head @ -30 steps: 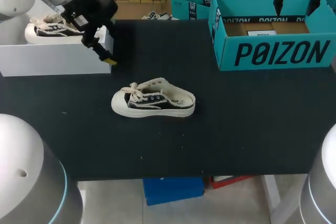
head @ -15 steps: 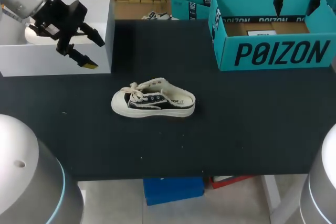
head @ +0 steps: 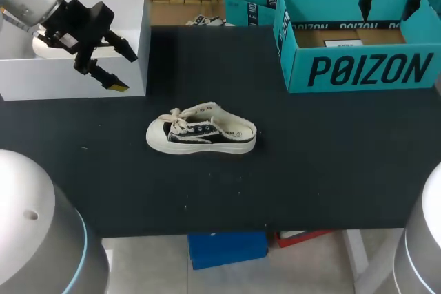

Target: Take the shoe out of the shoebox, open the shoe tongue, remove and reinsert the insole, then place the shoe into the shoebox

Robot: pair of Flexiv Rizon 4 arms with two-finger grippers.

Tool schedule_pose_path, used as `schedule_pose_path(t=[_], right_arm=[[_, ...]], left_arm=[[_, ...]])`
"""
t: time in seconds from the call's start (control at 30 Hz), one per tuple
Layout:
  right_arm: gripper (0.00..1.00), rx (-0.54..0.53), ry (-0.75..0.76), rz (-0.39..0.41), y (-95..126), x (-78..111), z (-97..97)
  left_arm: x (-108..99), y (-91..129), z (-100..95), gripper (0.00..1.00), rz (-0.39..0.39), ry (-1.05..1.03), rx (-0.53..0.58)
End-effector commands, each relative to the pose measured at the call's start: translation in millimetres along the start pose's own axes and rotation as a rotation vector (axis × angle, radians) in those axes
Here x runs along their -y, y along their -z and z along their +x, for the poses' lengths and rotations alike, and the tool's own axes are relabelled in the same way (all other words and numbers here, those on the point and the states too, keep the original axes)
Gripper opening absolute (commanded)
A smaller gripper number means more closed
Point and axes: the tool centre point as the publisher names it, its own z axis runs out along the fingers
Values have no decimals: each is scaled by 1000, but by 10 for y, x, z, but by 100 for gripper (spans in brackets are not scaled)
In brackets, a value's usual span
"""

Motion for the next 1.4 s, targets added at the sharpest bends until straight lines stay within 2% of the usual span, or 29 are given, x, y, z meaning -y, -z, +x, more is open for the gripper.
schedule_pose_path(t=[0.03, 0.07, 0.13, 0.27, 0.47, 0.57, 0.8, 0.93, 1.07, 1.23, 1.3, 1.37, 1.4], right_arm=[[100, 0, 0, 0, 0, -1, 0], [100, 0, 0, 0, 0, -1, 0], [100, 0, 0, 0, 0, -1, 0], [100, 0, 0, 0, 0, -1, 0], [100, 0, 0, 0, 0, -1, 0], [100, 0, 0, 0, 0, -1, 0], [100, 2, 27, -8, 22, 20, 41], [100, 7, 222, -115, 47, 184, 274], [100, 16, 480, -211, -22, 509, 505], [100, 103, 809, -263, -130, 960, 816], [100, 52, 979, -292, -139, 1161, 959], [100, 15, 1160, -257, -159, 1374, 1050], [100, 15, 1160, -257, -159, 1374, 1050]], left_arm=[[-8, -8, 12, 100, 0, -2, 5], [-8, -8, 12, 100, 0, -2, 5], [11, 9, 176, 100, 48, -51, 20], [-51, 46, 348, 100, 96, -25, 39], [-109, 10, 587, 100, 112, -27, 44], [-137, -3, 645, 100, 118, -25, 52], [-205, -39, 646, 100, 113, -11, 52], [-205, -39, 646, 100, 113, -11, 52], [-205, -39, 646, 100, 113, -11, 52], [-205, -39, 646, 100, 113, -11, 52], [-205, -39, 646, 100, 113, -11, 52], [-205, -39, 646, 100, 113, -11, 52], [-205, -39, 646, 100, 113, -11, 52]])
